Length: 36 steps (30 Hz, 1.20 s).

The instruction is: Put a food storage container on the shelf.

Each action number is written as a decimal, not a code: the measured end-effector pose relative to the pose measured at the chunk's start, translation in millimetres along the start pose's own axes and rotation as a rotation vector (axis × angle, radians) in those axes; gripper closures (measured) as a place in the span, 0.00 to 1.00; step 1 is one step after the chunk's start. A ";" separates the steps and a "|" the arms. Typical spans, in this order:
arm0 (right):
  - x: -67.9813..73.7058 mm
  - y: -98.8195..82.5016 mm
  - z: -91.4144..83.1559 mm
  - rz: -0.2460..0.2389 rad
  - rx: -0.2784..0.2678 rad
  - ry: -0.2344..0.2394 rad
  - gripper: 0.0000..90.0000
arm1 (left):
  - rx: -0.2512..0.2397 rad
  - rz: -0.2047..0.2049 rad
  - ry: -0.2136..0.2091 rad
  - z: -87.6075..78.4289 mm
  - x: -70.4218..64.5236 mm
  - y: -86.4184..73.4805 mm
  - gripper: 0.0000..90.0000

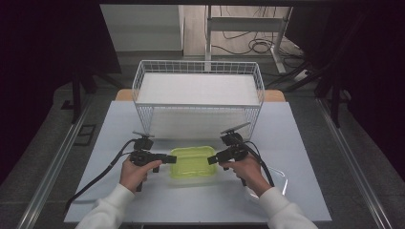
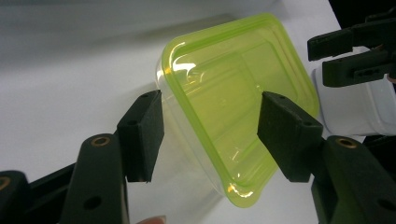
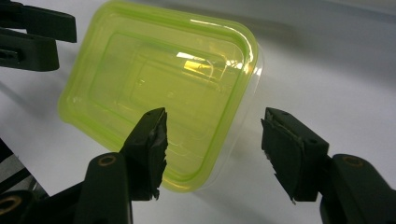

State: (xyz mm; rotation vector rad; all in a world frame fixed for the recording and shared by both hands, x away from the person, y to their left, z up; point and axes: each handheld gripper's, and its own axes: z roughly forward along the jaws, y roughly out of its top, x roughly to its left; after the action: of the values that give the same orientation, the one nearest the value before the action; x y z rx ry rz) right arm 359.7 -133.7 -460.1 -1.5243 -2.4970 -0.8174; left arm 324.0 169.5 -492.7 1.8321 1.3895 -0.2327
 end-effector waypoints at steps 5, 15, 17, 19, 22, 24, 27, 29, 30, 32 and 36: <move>-3.6 -0.1 6.1 0.022 0.012 0.009 0.50 | 0.014 -0.013 -0.004 4.1 2.8 0.5 0.47; -9.4 -0.1 13.5 0.065 0.028 0.042 0.56 | 0.052 -0.033 -0.020 11.8 5.4 -1.4 0.55; -10.8 -0.1 15.3 0.078 0.032 0.058 0.58 | 0.060 -0.035 -0.024 12.6 6.0 -1.5 0.58; -11.3 -0.1 15.6 0.083 0.035 0.066 0.60 | 0.066 -0.040 -0.025 13.0 6.6 -1.6 0.59; -12.1 -1.1 17.7 0.102 0.047 0.083 0.65 | 0.068 -0.052 -0.032 14.1 7.3 -2.3 0.68; -13.3 -1.9 18.0 0.122 0.046 0.099 0.67 | 0.064 -0.085 -0.057 14.6 11.7 -3.6 0.73; -12.9 -2.1 15.6 0.136 0.034 0.109 0.77 | 0.066 -0.085 -0.057 13.8 13.9 -4.3 0.77; -12.4 -2.1 13.4 0.142 0.026 0.126 0.79 | 0.056 -0.095 -0.068 12.8 13.7 -4.5 0.79; -12.1 -2.2 11.0 0.138 0.023 0.125 0.81 | 0.050 -0.094 -0.070 11.2 12.4 -4.7 0.80; -11.7 -2.3 9.6 0.140 0.016 0.125 0.82 | 0.052 -0.086 -0.071 10.3 12.2 -4.9 0.81; -12.3 -3.2 3.0 0.142 -0.011 0.128 0.85 | 0.050 -0.085 -0.080 10.2 9.8 -6.5 0.84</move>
State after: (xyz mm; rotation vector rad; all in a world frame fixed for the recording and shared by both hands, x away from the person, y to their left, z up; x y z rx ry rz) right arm 363.6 -143.1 -468.2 -1.5779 -2.2687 -0.8772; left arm 325.2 170.0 -508.2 1.7864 1.4191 -0.3835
